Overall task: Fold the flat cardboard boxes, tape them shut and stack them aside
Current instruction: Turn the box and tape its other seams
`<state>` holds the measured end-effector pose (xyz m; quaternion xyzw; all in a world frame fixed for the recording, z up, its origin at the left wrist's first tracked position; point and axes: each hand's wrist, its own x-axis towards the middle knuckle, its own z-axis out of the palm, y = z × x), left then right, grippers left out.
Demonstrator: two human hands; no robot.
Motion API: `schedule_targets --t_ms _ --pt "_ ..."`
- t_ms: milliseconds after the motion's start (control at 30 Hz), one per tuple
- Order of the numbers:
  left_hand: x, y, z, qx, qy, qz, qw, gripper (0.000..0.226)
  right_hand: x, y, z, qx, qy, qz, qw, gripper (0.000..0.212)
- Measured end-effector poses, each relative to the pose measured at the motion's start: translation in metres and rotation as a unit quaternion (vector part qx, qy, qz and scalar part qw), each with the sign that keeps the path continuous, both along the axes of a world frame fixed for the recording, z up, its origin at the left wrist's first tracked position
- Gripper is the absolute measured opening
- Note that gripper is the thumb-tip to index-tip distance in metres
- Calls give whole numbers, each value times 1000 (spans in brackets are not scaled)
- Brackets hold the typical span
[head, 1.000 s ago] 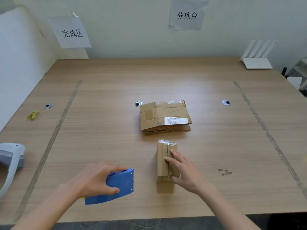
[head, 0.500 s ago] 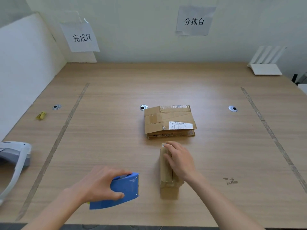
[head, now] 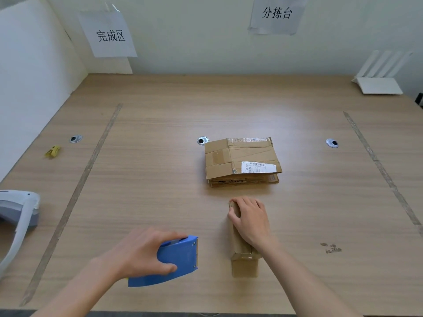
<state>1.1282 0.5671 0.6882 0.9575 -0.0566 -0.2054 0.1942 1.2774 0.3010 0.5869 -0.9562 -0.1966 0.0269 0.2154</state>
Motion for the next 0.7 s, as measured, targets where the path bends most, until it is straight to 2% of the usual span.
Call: schedule_targets --t_ms 133,300,467,700 --pt "4 4 -3 -7 2 -3 1000 73 1 1 1 -12 -8 -2 1000 28" --pt "5 6 -4 -5 -8 -3 1000 73 1 3 3 -26 -3 28 999 38" --pt "6 3 -7 1 -12 -18 1000 73 3 6 1 -21 0 7 1000 20" --pt "9 4 -9 4 -6 -19 1000 74 3 15 0 -15 -24 -10 1000 21"
